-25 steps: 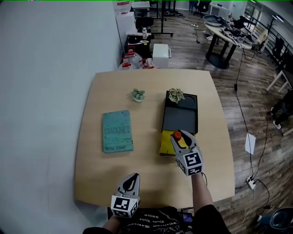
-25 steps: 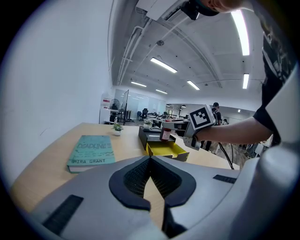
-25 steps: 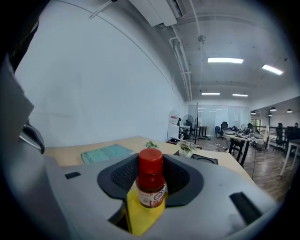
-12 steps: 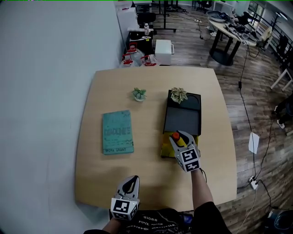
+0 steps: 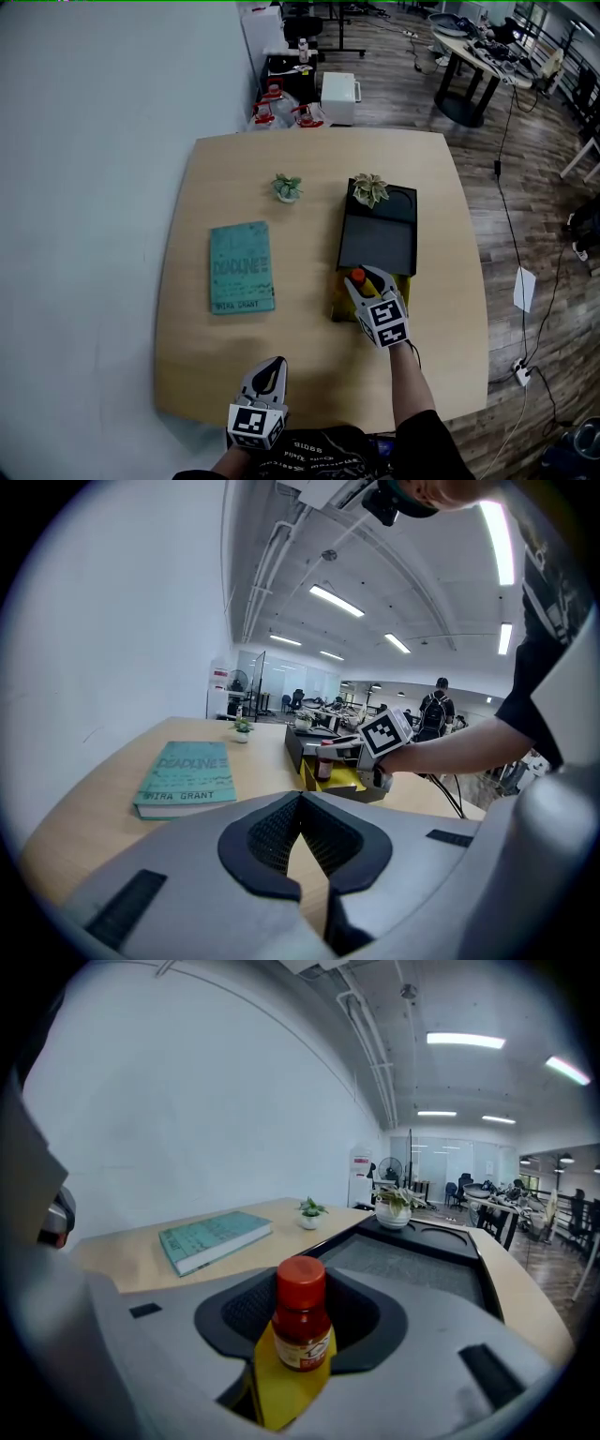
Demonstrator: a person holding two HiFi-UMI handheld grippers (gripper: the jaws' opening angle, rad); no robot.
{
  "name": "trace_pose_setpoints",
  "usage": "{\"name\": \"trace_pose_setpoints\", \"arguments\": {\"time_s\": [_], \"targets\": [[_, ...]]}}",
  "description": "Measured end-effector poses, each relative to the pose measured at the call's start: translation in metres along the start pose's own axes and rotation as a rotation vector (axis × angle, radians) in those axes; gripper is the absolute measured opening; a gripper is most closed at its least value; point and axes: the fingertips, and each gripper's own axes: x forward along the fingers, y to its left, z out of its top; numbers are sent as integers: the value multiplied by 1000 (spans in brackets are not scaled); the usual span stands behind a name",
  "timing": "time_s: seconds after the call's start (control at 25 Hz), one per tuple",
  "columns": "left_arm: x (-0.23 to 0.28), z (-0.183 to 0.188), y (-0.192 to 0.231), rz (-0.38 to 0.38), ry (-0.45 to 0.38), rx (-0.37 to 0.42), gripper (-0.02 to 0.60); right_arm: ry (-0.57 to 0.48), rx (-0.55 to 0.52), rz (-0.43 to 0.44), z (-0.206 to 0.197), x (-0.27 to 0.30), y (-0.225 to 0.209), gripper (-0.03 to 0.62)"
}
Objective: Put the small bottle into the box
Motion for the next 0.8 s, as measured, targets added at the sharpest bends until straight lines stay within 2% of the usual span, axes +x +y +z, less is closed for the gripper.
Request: {"name": "trace_pose_setpoints", "arguments": {"time_s": [0.2,0.6,0.8], "targets": [[1,-3,-2,-4,9,2,5,30,-59,-4,-2,4,4,165],[-4,-5,4,17,9,2,5,83,-52,16,-10,-1,1,173],[-6,-6,1,14,10,8,5,91,-55,45,-11,-2,12,305]]}}
